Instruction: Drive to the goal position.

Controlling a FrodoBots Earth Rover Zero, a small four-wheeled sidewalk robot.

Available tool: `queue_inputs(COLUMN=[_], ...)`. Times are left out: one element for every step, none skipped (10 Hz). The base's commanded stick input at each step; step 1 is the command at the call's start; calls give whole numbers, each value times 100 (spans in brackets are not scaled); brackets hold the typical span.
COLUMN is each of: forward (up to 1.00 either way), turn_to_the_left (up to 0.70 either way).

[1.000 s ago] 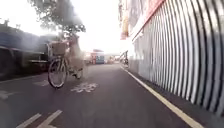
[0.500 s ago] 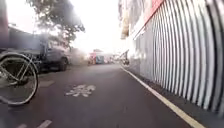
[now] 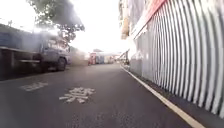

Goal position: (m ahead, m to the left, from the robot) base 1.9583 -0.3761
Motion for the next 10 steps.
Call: queue_inputs(forward=[45, 45, 45, 45, 45, 45, 45, 45, 45, 45], turn_to_the_left=[0, 0, 0, 0, 0, 0, 0, 0, 0, 0])
